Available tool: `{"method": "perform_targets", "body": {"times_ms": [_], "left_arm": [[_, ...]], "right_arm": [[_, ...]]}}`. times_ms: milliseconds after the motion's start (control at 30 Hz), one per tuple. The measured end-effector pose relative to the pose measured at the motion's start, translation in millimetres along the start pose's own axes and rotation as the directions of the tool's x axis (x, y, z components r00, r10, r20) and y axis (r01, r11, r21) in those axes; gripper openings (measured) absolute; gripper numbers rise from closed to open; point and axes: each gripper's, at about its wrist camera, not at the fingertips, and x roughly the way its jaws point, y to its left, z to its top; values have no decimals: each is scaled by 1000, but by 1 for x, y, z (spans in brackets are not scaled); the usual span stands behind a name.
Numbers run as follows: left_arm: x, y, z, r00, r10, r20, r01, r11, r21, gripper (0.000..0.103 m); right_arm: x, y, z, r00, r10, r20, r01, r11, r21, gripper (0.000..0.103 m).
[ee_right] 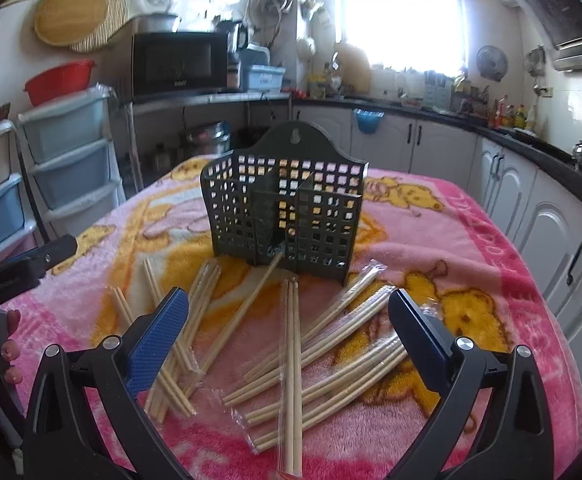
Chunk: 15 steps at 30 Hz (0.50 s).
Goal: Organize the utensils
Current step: 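Lower the right tool onto a wrapped chopstick and close on it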
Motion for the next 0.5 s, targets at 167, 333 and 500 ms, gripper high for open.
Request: {"method": "perform_targets", "body": {"times_ms": [167, 333, 500], "left_arm": [[31, 6, 4, 991, 33, -128, -31, 999, 16, 94], [60, 20, -1, 967, 2, -254, -9, 1000, -28, 78], [78, 26, -6, 946, -45, -320, 23, 997, -74, 64]], "right_arm": [[20, -2, 10, 999, 12, -31, -13, 999, -34, 97], [44, -2, 17, 996, -13, -84, 7, 997, -82, 97], [73, -10, 18, 986, -33, -163, 17, 995, -98, 93]]}}
